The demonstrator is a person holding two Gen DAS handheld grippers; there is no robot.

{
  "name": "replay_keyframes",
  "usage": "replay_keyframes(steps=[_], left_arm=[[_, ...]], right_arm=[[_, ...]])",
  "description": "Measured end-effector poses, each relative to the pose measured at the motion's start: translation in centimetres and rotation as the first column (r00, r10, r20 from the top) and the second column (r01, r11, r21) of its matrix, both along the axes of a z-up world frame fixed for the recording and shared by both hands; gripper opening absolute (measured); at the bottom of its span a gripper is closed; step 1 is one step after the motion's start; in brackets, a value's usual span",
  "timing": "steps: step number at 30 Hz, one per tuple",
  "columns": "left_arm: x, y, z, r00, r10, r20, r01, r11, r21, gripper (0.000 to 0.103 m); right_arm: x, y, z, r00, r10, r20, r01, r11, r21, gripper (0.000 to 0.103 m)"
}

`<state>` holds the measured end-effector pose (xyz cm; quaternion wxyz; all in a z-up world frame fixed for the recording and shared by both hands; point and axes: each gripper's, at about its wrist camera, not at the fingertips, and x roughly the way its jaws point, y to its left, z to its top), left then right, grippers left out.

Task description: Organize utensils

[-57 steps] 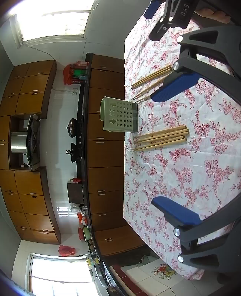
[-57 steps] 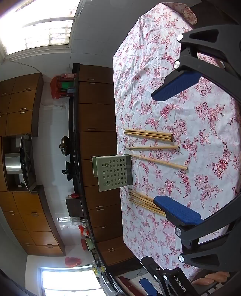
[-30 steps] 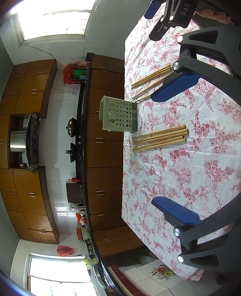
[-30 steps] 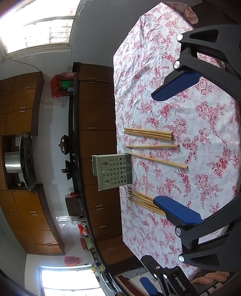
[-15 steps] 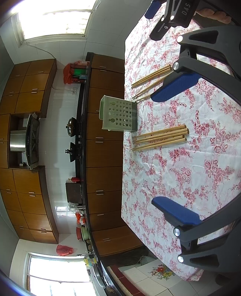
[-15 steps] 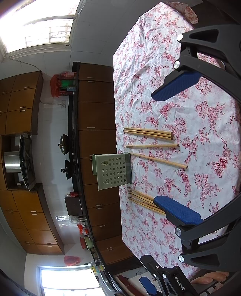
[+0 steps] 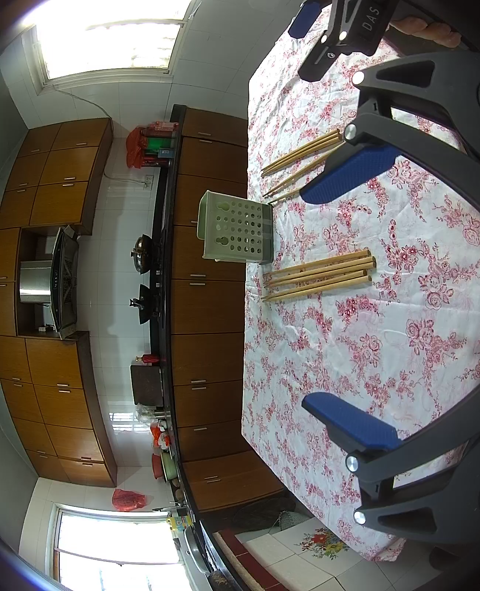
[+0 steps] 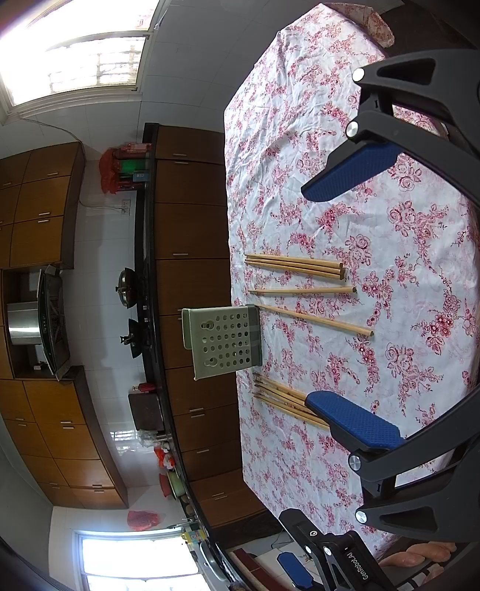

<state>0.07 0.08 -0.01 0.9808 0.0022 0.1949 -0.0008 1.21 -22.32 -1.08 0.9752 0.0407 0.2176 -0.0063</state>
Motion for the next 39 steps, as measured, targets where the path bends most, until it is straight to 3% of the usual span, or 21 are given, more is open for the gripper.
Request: replay_keyframes(steps=[39], left_arm=[[0.4,0.4,-1.2,1.0,0.004,-0.018,-0.004,1.0,-0.004,0.099]], right_arm=[[0.5,0.2,-0.9,1.0,-0.001,-0.009,0.001,1.0,0.001,0.101]])
